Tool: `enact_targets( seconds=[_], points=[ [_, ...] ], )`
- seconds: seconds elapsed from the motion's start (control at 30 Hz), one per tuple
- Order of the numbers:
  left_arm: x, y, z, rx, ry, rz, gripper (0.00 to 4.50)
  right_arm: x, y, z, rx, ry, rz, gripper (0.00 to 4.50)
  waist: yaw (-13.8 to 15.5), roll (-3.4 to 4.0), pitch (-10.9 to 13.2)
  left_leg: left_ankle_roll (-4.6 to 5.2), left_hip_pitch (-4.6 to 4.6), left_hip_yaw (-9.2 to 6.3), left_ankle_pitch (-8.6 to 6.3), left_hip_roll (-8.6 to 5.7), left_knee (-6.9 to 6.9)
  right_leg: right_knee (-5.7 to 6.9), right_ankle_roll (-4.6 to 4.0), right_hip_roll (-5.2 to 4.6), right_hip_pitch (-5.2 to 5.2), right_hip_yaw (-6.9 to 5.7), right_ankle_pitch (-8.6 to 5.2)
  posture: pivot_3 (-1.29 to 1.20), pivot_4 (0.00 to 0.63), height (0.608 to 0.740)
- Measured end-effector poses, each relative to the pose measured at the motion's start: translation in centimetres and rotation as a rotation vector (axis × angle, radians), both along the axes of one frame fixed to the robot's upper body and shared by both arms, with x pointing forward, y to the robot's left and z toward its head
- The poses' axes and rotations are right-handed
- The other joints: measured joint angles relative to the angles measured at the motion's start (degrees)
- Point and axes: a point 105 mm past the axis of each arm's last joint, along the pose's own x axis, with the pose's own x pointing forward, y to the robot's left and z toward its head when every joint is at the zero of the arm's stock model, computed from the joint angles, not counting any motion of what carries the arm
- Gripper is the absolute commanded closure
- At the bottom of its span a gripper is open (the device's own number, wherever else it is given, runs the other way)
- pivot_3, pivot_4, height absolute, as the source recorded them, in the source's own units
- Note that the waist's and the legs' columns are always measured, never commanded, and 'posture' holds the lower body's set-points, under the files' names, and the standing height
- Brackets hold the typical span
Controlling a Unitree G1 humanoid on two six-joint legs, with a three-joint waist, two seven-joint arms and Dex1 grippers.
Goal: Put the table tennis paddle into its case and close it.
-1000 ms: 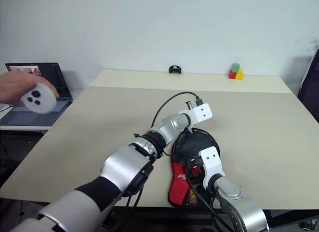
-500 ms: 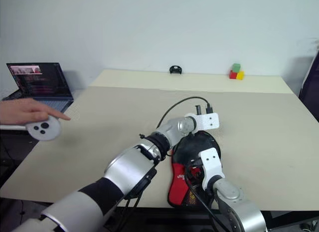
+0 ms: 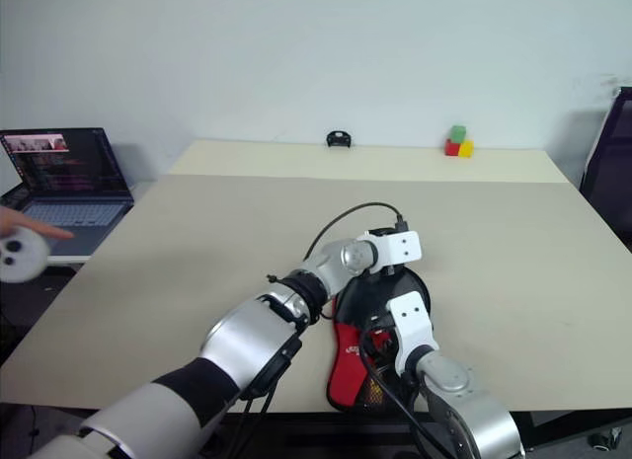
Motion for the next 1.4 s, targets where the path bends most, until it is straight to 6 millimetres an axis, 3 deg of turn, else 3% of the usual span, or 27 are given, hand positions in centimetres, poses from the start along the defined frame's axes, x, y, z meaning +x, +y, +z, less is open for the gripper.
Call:
enact_targets(
  seconds=[0.13,0.3,0.4,0.57,0.67,0.83,0.93,1.07,1.27,1.4],
  points=[
    [0.3,0.4,1.0,-0.121,0.057,0.026,1.02,0.6,0.1,-0.1,-0.016,0.008,0.043,0.00,-0.2,-0.02,0.0,0.00,0.38,0.04,0.00,0.04,-0.03,0.03,0.16,0.03,0.31,0.06,-0.09,0.00,0.150,0.740],
    [1.4,2.2,3.4,-0.230,0.054,0.043,1.02,1.3,-0.1,-0.2,-0.032,0.021,0.094,0.00,-0.3,-0.03,0.0,-0.01,0.78,0.14,0.00,0.08,-0.09,0.02,0.24,0.04,0.62,0.14,-0.13,0.00,0.150,0.740],
    [2.2,4.5,5.2,-0.299,0.031,0.048,1.02,1.5,-0.5,-0.1,-0.026,0.030,0.118,0.00,-0.3,-0.03,0.0,-0.03,0.78,0.16,0.01,0.08,-0.09,0.03,0.24,0.04,0.60,0.18,-0.12,0.00,0.150,0.740],
    [3.2,10.0,7.9,-0.446,0.000,0.072,1.02,1.9,-1.4,0.1,-0.025,0.039,0.135,0.00,0.0,-0.03,0.0,-0.04,0.78,0.16,0.02,0.07,-0.08,0.02,0.08,0.02,0.58,0.19,-0.03,0.00,0.150,0.740],
    [2.9,12.2,6.7,-0.482,0.032,0.084,1.02,2.3,-2.0,0.2,-0.025,0.046,0.132,0.00,0.2,-0.06,0.0,-0.04,0.78,0.14,0.02,0.06,-0.06,-0.02,0.00,-0.02,0.54,0.21,0.02,0.00,0.150,0.740],
    [0.5,15.9,1.9,-0.583,0.181,0.085,1.02,2.8,-3.1,1.0,-0.025,0.042,0.152,0.00,0.3,-0.03,0.1,-0.04,0.53,0.11,0.01,0.06,-0.09,-0.02,-0.10,-0.05,0.44,0.37,0.07,0.00,0.150,0.740],
    [-2.3,15.7,0.6,-0.663,0.291,0.009,1.02,2.7,-3.6,1.7,0.003,0.060,0.188,0.00,0.5,-0.03,0.1,-0.04,-0.10,-0.04,0.01,0.05,0.04,-0.07,-0.14,-0.09,-0.02,0.29,0.09,0.00,0.150,0.740],
    [-5.8,14.0,0.6,-0.704,0.372,-0.095,1.02,2.2,-4.2,3.1,0.117,0.129,0.230,0.00,0.7,0.09,0.2,-0.04,-0.46,-0.05,0.02,0.04,0.05,-0.07,-0.18,-0.10,-0.35,0.34,0.10,0.00,0.150,0.740],
    [-8.2,11.0,2.5,-0.723,0.439,-0.250,1.02,1.5,-4.7,8.8,0.292,0.061,0.317,0.00,0.7,0.55,0.5,-0.03,-0.55,-0.02,0.01,0.02,0.00,-0.08,-0.20,-0.09,-0.43,0.34,0.11,0.00,0.150,0.740],
    [-8.9,9.5,1.7,-0.671,0.501,-0.318,1.02,1.2,-6.6,10.1,0.276,0.039,0.302,0.00,0.8,0.59,0.5,-0.02,-0.56,0.01,0.01,0.01,-0.02,-0.15,-0.20,-0.09,-0.43,0.34,0.10,0.00,0.150,0.740]
  ],
)
